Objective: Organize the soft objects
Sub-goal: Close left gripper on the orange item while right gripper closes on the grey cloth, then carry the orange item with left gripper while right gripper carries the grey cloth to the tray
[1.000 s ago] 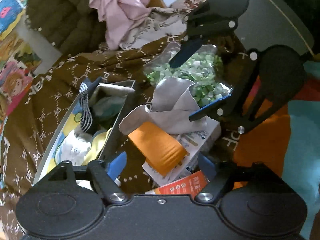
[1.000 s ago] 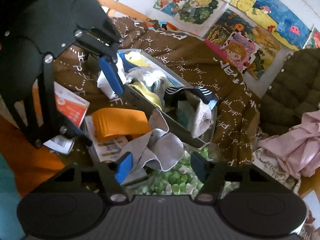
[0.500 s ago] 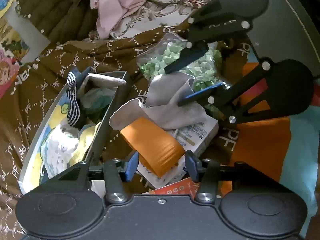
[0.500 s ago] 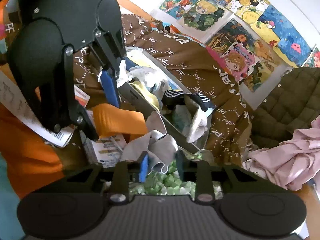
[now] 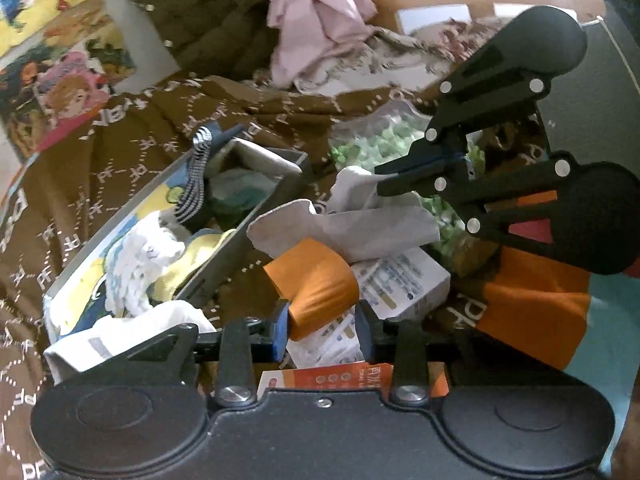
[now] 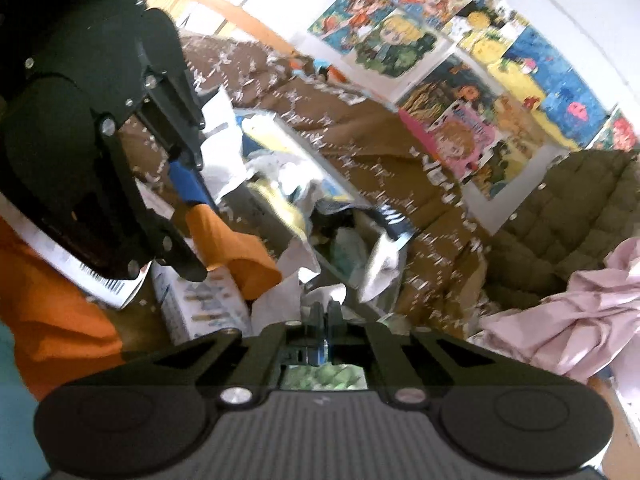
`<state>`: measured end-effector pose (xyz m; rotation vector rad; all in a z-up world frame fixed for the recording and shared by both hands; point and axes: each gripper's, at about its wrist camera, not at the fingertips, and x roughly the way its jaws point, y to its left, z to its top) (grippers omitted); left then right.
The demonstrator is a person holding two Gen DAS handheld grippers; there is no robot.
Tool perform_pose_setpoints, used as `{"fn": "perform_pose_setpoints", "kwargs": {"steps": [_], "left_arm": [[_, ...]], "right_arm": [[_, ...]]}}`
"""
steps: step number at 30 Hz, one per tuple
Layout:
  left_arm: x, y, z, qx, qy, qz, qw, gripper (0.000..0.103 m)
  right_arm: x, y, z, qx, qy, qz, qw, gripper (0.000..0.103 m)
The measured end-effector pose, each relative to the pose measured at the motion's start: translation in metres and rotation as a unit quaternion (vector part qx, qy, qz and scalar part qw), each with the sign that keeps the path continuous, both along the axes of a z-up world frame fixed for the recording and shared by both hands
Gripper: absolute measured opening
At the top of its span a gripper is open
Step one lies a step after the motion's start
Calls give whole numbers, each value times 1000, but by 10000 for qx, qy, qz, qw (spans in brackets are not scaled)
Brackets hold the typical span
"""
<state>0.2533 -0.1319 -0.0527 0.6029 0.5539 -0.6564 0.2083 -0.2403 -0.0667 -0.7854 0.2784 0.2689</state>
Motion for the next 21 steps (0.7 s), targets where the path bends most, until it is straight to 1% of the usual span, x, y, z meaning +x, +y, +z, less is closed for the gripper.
{"fn": "perform_pose_setpoints", "kwargs": {"steps": [3, 7, 11, 14, 18, 21], "left_arm": [[-5, 5, 7, -273, -171, 261, 9991, 36], [-4, 16, 19, -577, -264, 614, 9961, 36], [-9, 30, 27, -672, -396, 813, 9936, 35], [-12, 42, 32, -743, -468, 901, 9921, 35], [-14, 61, 32, -753, -443, 1002, 9911, 35], [-14, 73, 30, -848, -417, 1120, 9892, 35]], "right_arm": [[-2, -3, 5, 75, -278, -57, 9996, 1], [-4, -5, 12, 172, -615, -169, 9978, 1], [-7, -6, 15, 179, -852, -235, 9959, 1], [-7, -5, 16, 178, -940, -239, 9951, 1], [-8, -1, 13, 119, -987, -229, 9948, 1], [-7, 1, 12, 90, -1030, -213, 9944, 1]]}}
